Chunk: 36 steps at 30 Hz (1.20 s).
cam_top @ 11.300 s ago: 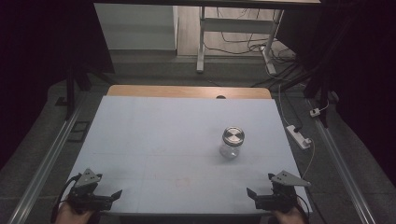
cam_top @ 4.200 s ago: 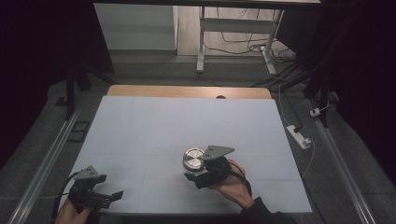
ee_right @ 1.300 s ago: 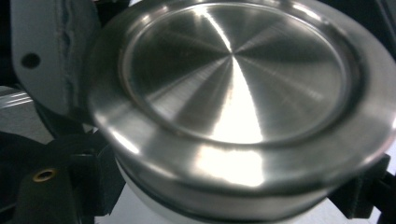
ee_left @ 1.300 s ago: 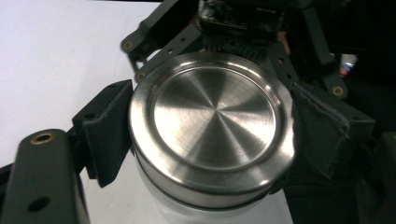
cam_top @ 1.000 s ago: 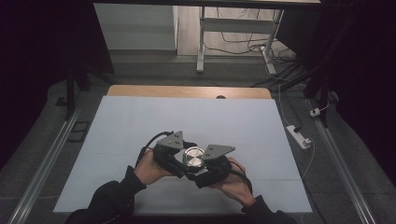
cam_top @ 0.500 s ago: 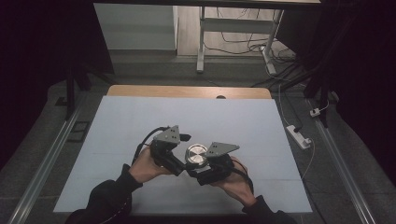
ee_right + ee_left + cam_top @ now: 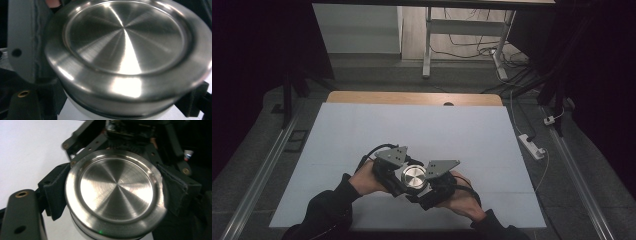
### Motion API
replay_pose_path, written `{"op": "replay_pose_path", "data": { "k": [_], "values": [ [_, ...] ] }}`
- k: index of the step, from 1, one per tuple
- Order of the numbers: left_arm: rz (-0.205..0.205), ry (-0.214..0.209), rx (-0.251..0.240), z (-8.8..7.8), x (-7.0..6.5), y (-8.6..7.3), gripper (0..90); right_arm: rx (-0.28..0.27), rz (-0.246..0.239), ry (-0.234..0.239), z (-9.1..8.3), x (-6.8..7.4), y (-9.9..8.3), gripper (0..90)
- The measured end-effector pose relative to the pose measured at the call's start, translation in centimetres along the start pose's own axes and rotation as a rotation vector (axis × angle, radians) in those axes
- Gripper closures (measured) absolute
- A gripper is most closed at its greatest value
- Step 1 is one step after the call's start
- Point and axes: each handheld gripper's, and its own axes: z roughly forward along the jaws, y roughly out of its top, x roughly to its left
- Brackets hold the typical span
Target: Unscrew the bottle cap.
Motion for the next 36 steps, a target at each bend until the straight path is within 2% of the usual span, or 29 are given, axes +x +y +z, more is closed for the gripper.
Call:
{"op": "replay_pose_path", "data": {
  "k": [1, 2, 3, 4, 7, 8, 10, 13, 15, 16, 17, 18, 19, 20, 21, 22, 23, 24, 25, 27, 28, 29, 32, 33, 35, 36],
  "values": [
    [-0.015, 0.022, -0.005, 0.1, 0.0, 0.0, 18.5, 0.001, 0.008, -0.015, 0.0, -0.1, 0.0, 15.0],
    [-0.058, 0.075, -0.009, 0.4, 0.0, 0.2, 18.5, 0.000, 0.020, -0.027, 0.0, -0.3, -0.1, 15.0],
    [-0.058, 0.075, -0.009, 0.4, 0.0, 0.2, 18.5, 0.000, 0.020, -0.027, 0.0, -0.3, -0.1, 15.0],
    [-0.082, 0.108, -0.010, 0.6, 0.0, 0.3, 18.6, -0.002, 0.048, -0.069, 0.0, -0.6, -0.1, 15.1],
    [-0.158, 0.216, -0.019, 1.2, -0.3, 0.7, 18.5, -0.003, 0.093, -0.127, -0.1, -1.0, -0.2, 15.1],
    [-0.201, 0.276, -0.032, 1.7, -0.6, 0.9, 18.5, -0.004, 0.109, -0.138, -0.1, -1.1, -0.3, 15.0],
    [-0.216, 0.290, -0.036, 1.8, -0.6, 0.9, 18.1, -0.011, 0.125, -0.156, -0.2, -1.3, -0.4, 15.0],
    [-0.203, 0.276, -0.049, 1.4, -0.4, 1.0, 12.3, -0.027, 0.136, -0.156, -0.4, -1.3, -0.3, 15.1],
    [-0.213, 0.239, -0.075, 0.4, 0.0, 1.1, 6.8, -0.037, 0.126, -0.146, -0.6, -1.4, -0.3, 15.0],
    [-0.207, 0.231, -0.091, -0.2, 0.1, 1.0, 6.8, -0.037, 0.126, -0.146, -0.6, -1.4, -0.3, 15.0],
    [-0.193, 0.201, -0.095, -0.9, 0.2, 1.0, 2.8, -0.034, 0.111, -0.125, -0.6, -1.4, -0.3, 15.0],
    [-0.181, 0.170, -0.089, -1.3, 0.3, 0.9, 3.3, -0.032, 0.104, -0.113, -0.6, -1.4, -0.3, 15.0],
    [-0.114, 0.103, -0.051, -1.8, 0.3, 0.7, 3.8, -0.032, 0.096, -0.099, -0.5, -1.3, -0.3, 15.0],
    [-0.081, 0.071, -0.025, -1.9, 0.3, 0.6, 4.1, -0.028, 0.086, -0.085, -0.5, -1.2, -0.3, 15.0],
    [-0.081, 0.071, -0.025, -1.9, 0.3, 0.6, 4.3, -0.028, 0.086, -0.085, -0.5, -1.2, -0.3, 15.0],
    [-0.053, 0.061, 0.003, -1.8, 0.1, 0.5, 5.0, -0.027, 0.062, -0.046, -0.4, -0.8, -0.2, 15.0],
    [-0.029, 0.054, 0.028, -1.7, 0.0, 0.5, 5.4, -0.026, 0.049, -0.028, -0.3, -0.6, -0.1, 15.0],
    [0.011, 0.024, 0.043, -1.4, -0.3, 0.5, 6.0, -0.023, 0.035, -0.009, -0.2, -0.4, -0.1, 15.0],
    [0.011, 0.024, 0.043, -1.4, -0.3, 0.5, 7.4, -0.023, 0.035, -0.009, -0.2, -0.4, -0.1, 15.0],
    [0.028, -0.021, 0.039, -1.2, -0.4, 0.5, 11.5, -0.015, -0.012, 0.037, 0.0, 0.2, 0.0, 15.0],
    [0.038, -0.039, 0.039, -1.2, -0.4, 0.4, 11.5, -0.015, -0.012, 0.037, 0.0, 0.2, 0.0, 15.0],
    [0.044, -0.050, 0.038, -1.1, -0.4, 0.3, 15.9, -0.016, -0.030, 0.056, 0.0, 0.4, 0.1, 15.0],
    [0.051, -0.047, 0.013, -1.0, -0.5, 0.0, 18.3, -0.021, -0.031, 0.060, 0.0, 0.4, 0.1, 15.0],
    [0.044, -0.030, 0.010, -1.0, -0.4, 0.0, 18.5, -0.021, -0.019, 0.049, -0.1, 0.3, 0.1, 15.0],
    [0.001, 0.022, -0.002, -0.8, -0.3, 0.1, 18.7, -0.021, 0.007, 0.011, -0.2, -0.1, 0.1, 15.0],
    [-0.026, 0.055, -0.004, -0.6, -0.3, 0.2, 18.7, -0.021, 0.007, 0.011, -0.2, -0.1, 0.1, 15.0]
  ]
}}
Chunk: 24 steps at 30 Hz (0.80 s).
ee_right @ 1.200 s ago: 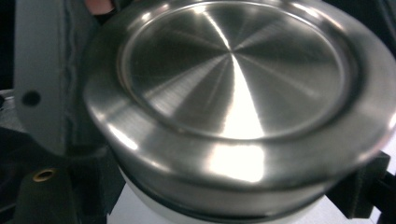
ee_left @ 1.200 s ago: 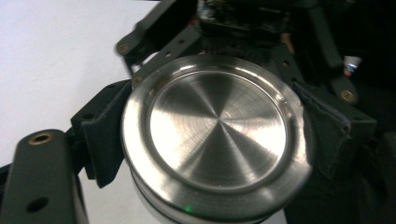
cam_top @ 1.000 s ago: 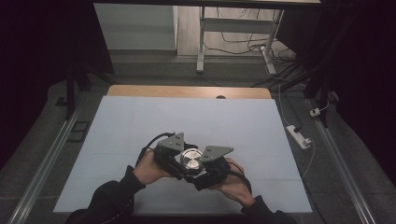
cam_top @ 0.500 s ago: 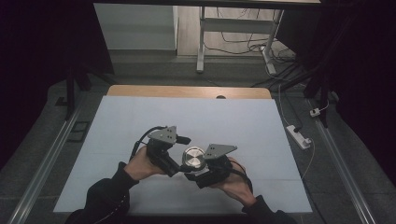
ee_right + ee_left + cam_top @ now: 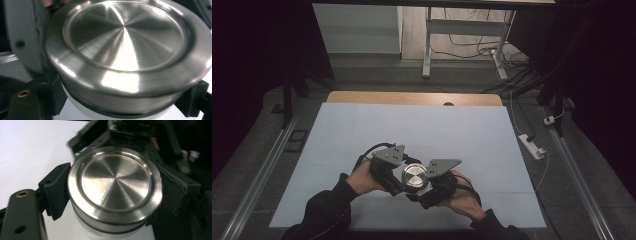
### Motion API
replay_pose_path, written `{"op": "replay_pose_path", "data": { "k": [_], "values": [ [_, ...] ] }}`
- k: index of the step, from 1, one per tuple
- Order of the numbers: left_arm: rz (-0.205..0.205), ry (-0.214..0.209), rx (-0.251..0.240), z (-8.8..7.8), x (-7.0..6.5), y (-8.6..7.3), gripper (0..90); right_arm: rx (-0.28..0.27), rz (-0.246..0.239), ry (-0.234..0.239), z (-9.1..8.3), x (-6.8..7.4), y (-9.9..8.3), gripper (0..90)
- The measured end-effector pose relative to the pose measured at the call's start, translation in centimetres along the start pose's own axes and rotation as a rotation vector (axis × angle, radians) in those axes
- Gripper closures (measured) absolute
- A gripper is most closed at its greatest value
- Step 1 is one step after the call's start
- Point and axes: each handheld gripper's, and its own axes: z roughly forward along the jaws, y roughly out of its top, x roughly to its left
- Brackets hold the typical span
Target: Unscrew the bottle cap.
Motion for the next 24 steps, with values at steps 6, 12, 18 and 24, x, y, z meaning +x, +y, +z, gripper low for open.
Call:
{"op": "replay_pose_path", "data": {
  "k": [6, 12, 18, 24],
  "values": [
    [-0.221, 0.262, -0.025, 2.3, -0.5, 0.8, 18.0, 0.022, 0.113, -0.192, -0.1, -1.5, -0.4, 15.1],
    [-0.240, 0.176, -0.093, 0.6, 0.5, 0.7, 2.5, -0.020, 0.137, -0.174, -0.7, -1.7, -0.4, 15.0],
    [-0.041, 0.039, -0.033, -1.3, 0.3, 0.6, 6.7, -0.023, 0.076, -0.057, -0.6, -1.3, -0.2, 15.0],
    [0.064, -0.047, 0.033, -0.3, -0.4, 0.3, 12.9, -0.007, -0.023, 0.032, -0.1, 0.2, 0.1, 15.0]
  ]
}}
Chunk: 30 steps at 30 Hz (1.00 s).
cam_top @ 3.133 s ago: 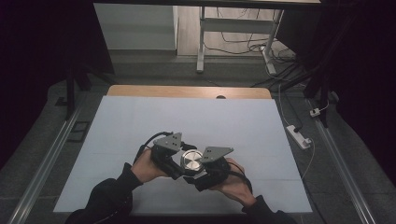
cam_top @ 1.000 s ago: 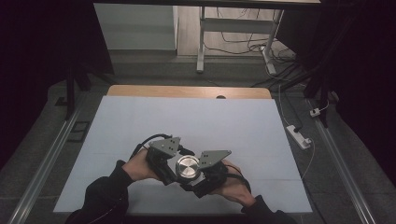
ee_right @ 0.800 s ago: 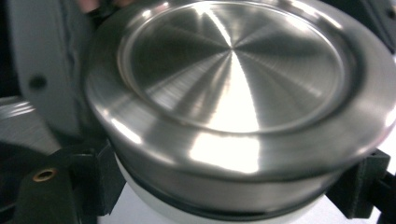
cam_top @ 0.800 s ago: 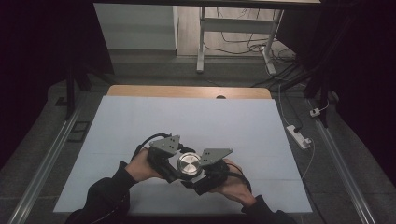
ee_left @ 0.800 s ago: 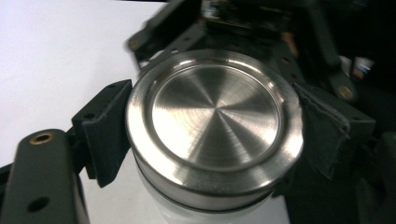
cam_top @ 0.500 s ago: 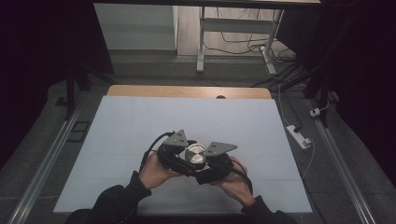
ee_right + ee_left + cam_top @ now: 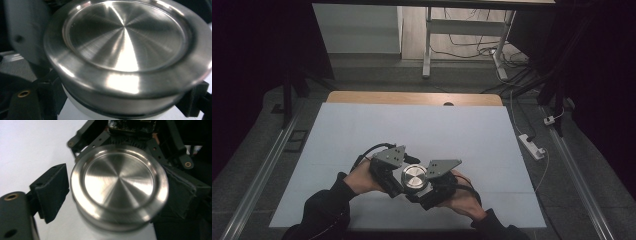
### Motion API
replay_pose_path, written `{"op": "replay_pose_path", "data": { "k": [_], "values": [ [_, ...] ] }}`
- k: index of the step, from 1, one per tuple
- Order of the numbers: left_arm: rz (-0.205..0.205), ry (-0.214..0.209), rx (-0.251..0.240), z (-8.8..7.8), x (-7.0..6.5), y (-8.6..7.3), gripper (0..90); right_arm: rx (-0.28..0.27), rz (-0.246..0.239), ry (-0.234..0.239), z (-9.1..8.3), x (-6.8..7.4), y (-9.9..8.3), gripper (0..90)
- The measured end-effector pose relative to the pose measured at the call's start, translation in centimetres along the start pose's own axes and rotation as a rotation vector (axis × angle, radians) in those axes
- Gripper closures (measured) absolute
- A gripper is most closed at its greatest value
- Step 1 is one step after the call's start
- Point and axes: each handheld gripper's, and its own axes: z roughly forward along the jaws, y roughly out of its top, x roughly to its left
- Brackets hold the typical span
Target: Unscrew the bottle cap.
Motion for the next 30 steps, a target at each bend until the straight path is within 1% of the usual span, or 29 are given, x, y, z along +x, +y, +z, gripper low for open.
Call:
{"op": "replay_pose_path", "data": {
  "k": [1, 2, 3, 4, 5, 8, 9, 10, 11, 12, 13, 14, 16, 17, 19, 20, 21, 24, 25, 30],
  "values": [
    [0.000, 0.000, 0.000, 0.0, 0.0, 0.0, 16.0, 0.000, 0.000, 0.000, 0.0, 0.0, 0.0, 15.0],
    [-0.001, -0.020, -0.010, 0.1, 0.0, -0.1, 16.0, 0.000, -0.008, 0.001, 0.0, 0.1, 0.0, 15.0],
    [0.001, -0.014, -0.017, 0.2, 0.0, -0.1, 18.3, 0.002, -0.013, -0.004, 0.1, 0.2, 0.1, 15.0],
    [-0.010, -0.002, -0.023, 0.2, 0.0, -0.2, 18.5, 0.004, -0.015, -0.009, 0.1, 0.2, 0.1, 15.0],
    [-0.027, 0.016, -0.027, 0.3, 0.0, -0.1, 18.9, 0.004, 0.003, -0.030, 0.0, 0.0, 0.0, 15.0],
    [-0.094, 0.097, -0.038, 0.7, 0.1, 0.1, 19.2, 0.001, 0.047, -0.086, -0.1, -0.5, -0.1, 15.0],
    [-0.120, 0.127, -0.041, 0.9, 0.1, 0.2, 19.2, 0.001, 0.047, -0.086, -0.1, -0.5, -0.1, 15.0],
    [-0.138, 0.157, -0.041, 1.0, 0.0, 0.3, 19.2, 0.001, 0.075, -0.126, -0.2, -0.8, -0.1, 15.0],
    [-0.153, 0.184, -0.042, 1.2, 0.0, 0.5, 19.2, -0.001, 0.085, -0.139, -0.2, -1.0, -0.2, 15.0],
    [-0.172, 0.211, -0.043, 1.4, -0.1, 0.6, 19.2, -0.001, 0.085, -0.139, -0.2, -1.0, -0.2, 15.0],
    [-0.182, 0.237, -0.044, 1.5, -0.2, 0.7, 19.3, 0.001, 0.100, -0.168, -0.2, -1.2, -0.2, 15.1],
    [-0.192, 0.254, -0.050, 1.6, -0.3, 0.8, 19.3, 0.001, 0.100, -0.168, -0.2, -1.2, -0.2, 15.1],
    [-0.216, 0.280, -0.073, 1.5, -0.4, 0.9, 19.3, -0.003, 0.121, -0.189, -0.3, -1.3, -0.3, 15.0],
    [-0.227, 0.297, -0.086, 1.4, -0.4, 1.0, 19.4, -0.003, 0.119, -0.201, -0.2, -1.4, -0.3, 15.0],
    [-0.242, 0.301, -0.098, 1.1, -0.4, 1.1, 19.4, -0.004, 0.116, -0.209, -0.2, -1.4, -0.3, 15.0],
    [-0.247, 0.303, -0.101, 1.0, -0.4, 1.1, 19.3, -0.008, 0.129, -0.210, -0.3, -1.4, -0.3, 15.0],
    [-0.253, 0.295, -0.101, 0.9, -0.4, 1.1, 19.3, -0.010, 0.129, -0.212, -0.3, -1.4, -0.3, 15.0],
    [-0.259, 0.289, -0.104, 0.7, -0.3, 1.0, 19.3, -0.015, 0.129, -0.208, -0.4, -1.5, -0.3, 15.1],
    [-0.262, 0.285, -0.108, 0.6, -0.2, 1.0, 19.3, -0.013, 0.127, -0.215, -0.4, -1.5, -0.3, 15.1],
    [-0.253, 0.271, -0.104, 0.0, -0.4, 1.2, 19.3, -0.010, 0.132, -0.217, -0.4, -1.7, -0.5, 15.0]
  ]
}}
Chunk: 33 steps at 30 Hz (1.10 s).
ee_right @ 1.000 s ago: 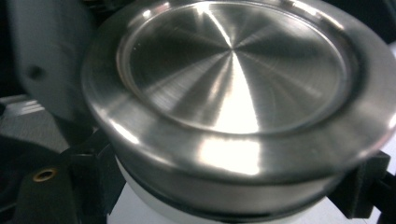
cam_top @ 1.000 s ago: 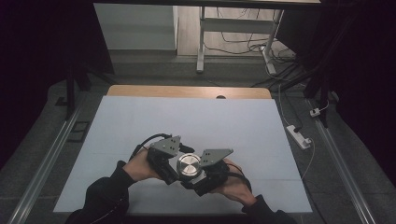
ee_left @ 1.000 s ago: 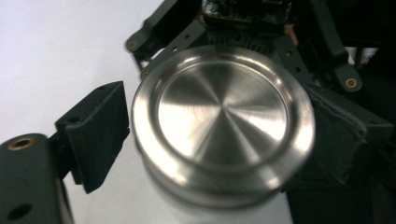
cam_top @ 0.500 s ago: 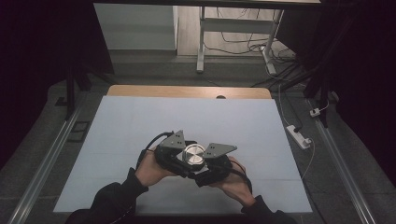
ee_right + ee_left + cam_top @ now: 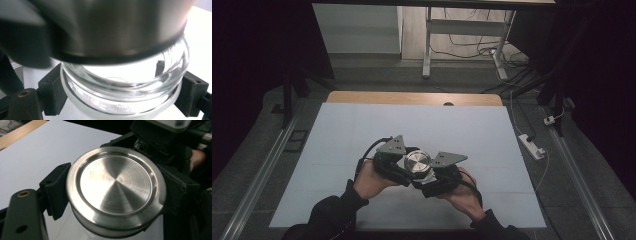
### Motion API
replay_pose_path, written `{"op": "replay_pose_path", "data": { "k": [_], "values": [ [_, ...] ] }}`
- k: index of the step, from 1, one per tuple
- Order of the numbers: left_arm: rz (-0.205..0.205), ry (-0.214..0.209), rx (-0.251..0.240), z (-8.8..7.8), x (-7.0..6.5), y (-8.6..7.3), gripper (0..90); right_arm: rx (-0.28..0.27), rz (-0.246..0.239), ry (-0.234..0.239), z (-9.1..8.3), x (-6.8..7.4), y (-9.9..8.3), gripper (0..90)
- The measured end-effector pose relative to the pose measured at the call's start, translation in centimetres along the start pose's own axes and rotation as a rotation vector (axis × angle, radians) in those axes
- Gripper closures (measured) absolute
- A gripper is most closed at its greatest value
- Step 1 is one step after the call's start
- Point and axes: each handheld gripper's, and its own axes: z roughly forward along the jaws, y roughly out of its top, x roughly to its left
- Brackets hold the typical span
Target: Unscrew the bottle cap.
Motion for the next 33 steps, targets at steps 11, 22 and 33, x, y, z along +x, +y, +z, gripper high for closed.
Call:
{"op": "replay_pose_path", "data": {
  "k": [11, 22, 33],
  "values": [
    [0.032, 0.017, -0.008, -1.7, -0.4, 0.0, 19.3, 0.001, 0.007, -0.009, -0.3, -0.6, -0.1, 15.0],
    [0.054, -0.003, -0.011, -2.5, -1.6, -0.4, 19.3, -0.014, 0.025, -0.016, -0.6, -1.3, -0.1, 15.0],
    [0.052, -0.018, -0.005, -3.0, -2.1, -1.1, 19.3, -0.022, 0.026, -0.019, -0.8, -1.7, 0.1, 15.0]
  ]
}}
